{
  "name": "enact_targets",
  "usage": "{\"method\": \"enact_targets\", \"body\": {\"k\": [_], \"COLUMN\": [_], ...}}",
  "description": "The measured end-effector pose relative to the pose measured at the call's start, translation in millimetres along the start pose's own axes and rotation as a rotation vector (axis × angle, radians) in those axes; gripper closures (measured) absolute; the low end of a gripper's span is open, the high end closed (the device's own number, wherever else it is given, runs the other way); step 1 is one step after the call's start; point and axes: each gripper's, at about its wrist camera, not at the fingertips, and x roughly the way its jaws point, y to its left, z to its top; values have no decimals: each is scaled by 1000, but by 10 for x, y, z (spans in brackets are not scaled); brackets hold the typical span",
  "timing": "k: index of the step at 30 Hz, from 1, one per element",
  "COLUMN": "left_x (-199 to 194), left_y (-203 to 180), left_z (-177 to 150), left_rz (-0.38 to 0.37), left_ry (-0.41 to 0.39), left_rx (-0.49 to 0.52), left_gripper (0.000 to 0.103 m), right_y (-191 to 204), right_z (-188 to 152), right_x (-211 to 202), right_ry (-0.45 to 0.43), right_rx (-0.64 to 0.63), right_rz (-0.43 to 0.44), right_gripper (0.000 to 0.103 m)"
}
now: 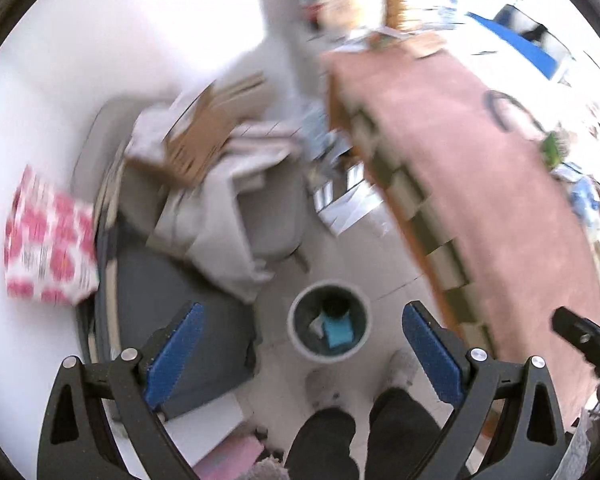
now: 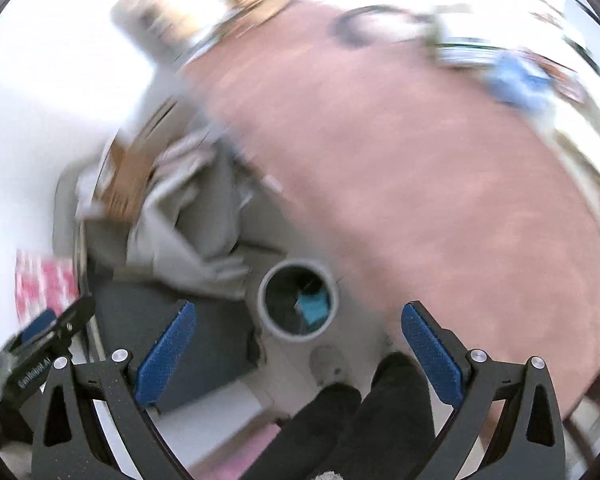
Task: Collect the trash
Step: 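Move both tools back over the table toward the boxes, then grasp the red-and-white milk carton with the right tool while the left tool grasps the white box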
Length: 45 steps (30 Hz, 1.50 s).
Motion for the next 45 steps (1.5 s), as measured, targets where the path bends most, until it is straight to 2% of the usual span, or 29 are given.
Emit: {"method": "enact_targets", "body": {"k": [2, 7, 11, 14, 18, 20, 21, 23, 25, 29, 31, 34, 38, 45], "left_x": [-80, -62, 25, 104, 260, 334, 375, 419, 431, 396, 441, 565, 819, 1324], "left_y": [-422, -1576, -2444, -2962, -3439, -3543, -3584, -3637, -3650, -3678, -3729, -3860, -4119, -4466], "left_z": [155, 411, 587, 714, 810, 858, 899, 966, 1069, 1396, 1614, 1883, 2174, 2313], "left_rz": [-22, -92, -97, -68, -18, -6, -5, -11, -34, -140, -202, -255, -259, -239], "left_ry": [-19, -22, -16, -19, -14, 5, 19, 34, 54, 100, 137, 187, 240, 369], "left_rx": [63, 202, 304, 365, 415, 419, 415, 405, 387, 326, 291, 257, 257, 267], "left_gripper": [2, 0, 0, 0, 0, 0, 0, 0, 0, 0, 0, 0, 0, 1], "right_y": [-415, -1879, -3024, -3792, -4342, -4432, -4476, -4470, -4452, -4328, -4210, -4054, -3924, -3795], "right_z": [134, 412, 555, 672, 825, 882, 912, 937, 946, 1006, 1207, 1581, 2081, 2496], "right_x": [-178, -589, -725, -607, -252, -96, -7, 9, -82, -435, -546, -525, -308, 58], "right_ry": [-31, -120, -156, -152, -106, -78, -63, -76, -94, -166, -181, -187, -172, -89], "right_rx": [98, 405, 644, 816, 932, 941, 946, 947, 934, 879, 797, 701, 645, 571], "right_rz": [-17, -145, -237, -263, -243, -239, -230, -242, -250, -271, -272, -272, -281, -321], "right_gripper": [0, 0, 0, 0, 0, 11, 31, 46, 46, 46, 46, 46, 46, 46]}}
